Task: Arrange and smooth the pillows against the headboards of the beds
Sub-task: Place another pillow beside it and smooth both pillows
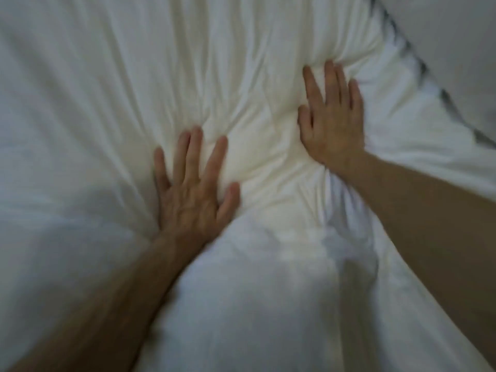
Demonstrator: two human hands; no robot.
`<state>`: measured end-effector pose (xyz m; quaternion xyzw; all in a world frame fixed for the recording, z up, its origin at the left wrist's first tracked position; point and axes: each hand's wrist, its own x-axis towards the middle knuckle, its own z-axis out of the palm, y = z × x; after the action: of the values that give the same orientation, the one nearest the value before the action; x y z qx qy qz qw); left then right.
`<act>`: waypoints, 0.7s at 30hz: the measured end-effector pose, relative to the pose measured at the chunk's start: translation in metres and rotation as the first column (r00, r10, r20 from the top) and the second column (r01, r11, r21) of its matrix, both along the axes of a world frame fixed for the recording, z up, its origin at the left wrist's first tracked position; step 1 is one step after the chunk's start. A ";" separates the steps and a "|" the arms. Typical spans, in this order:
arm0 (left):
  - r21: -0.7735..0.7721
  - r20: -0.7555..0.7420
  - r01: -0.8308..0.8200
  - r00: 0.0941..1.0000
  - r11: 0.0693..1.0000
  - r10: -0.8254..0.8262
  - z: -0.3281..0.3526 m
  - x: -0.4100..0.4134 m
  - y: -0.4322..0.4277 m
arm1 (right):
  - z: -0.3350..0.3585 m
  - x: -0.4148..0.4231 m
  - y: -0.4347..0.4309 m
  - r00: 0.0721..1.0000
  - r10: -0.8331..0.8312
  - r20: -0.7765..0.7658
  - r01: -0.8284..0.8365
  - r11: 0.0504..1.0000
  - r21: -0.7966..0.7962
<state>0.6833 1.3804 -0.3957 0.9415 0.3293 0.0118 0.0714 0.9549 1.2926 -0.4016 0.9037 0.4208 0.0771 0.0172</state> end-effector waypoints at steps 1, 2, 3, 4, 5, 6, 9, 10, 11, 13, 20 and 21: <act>0.022 0.001 -0.001 1.000 1.000 0.001 0.003 -0.001 -0.001 | 0.013 -0.003 0.001 0.998 -0.025 -0.065 0.021 0.998 -0.067; 0.036 -0.001 -0.006 1.000 0.999 0.006 0.007 -0.001 -0.003 | 0.029 -0.008 0.003 0.986 -0.044 -0.159 0.022 0.990 -0.141; 0.052 -0.004 -0.008 1.000 0.999 0.008 0.012 0.000 -0.005 | 0.043 -0.016 0.001 0.972 -0.038 -0.232 -0.007 0.981 -0.192; 0.070 -0.006 -0.007 1.000 0.998 0.008 0.016 0.002 -0.007 | 0.054 -0.030 -0.007 0.957 -0.012 -0.291 -0.056 0.973 -0.224; 0.068 -0.012 -0.001 1.000 0.998 0.001 0.021 0.002 -0.008 | 0.062 -0.052 -0.021 0.930 0.015 -0.367 -0.104 0.969 -0.225; 0.053 -0.023 0.001 1.000 0.999 0.000 0.028 0.001 -0.007 | 0.068 -0.078 -0.038 0.889 0.029 -0.456 -0.132 0.972 -0.196; -0.077 -0.135 -0.011 0.991 0.997 0.001 0.054 -0.013 -0.012 | 0.086 -0.151 -0.094 0.698 -0.011 -0.716 -0.112 0.986 -0.124; -0.131 -0.178 0.020 0.983 0.991 -0.044 0.064 -0.021 -0.016 | 0.096 -0.167 -0.106 0.616 -0.038 -0.787 -0.078 0.991 -0.110; -0.189 -0.200 0.064 0.975 0.980 -0.102 0.076 -0.029 -0.020 | 0.109 -0.179 -0.116 0.568 -0.054 -0.821 -0.060 0.992 -0.107; -0.298 -0.242 0.103 0.954 0.949 -0.179 0.107 -0.048 -0.025 | 0.138 -0.196 -0.132 0.609 -0.055 -0.791 -0.134 0.976 -0.171; -0.155 -0.326 0.188 0.917 0.970 -0.229 0.170 -0.111 -0.067 | 0.217 -0.219 -0.166 0.654 0.033 -0.756 -0.250 0.953 -0.174; -0.125 -0.309 0.237 0.913 0.963 -0.265 0.176 -0.114 -0.076 | 0.227 -0.217 -0.171 0.637 0.024 -0.770 -0.258 0.949 -0.184</act>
<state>0.5698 1.3046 -0.2195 0.9612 0.2131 -0.1658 0.0571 0.7377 1.1217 -0.1750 0.8045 0.4655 -0.3666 -0.0405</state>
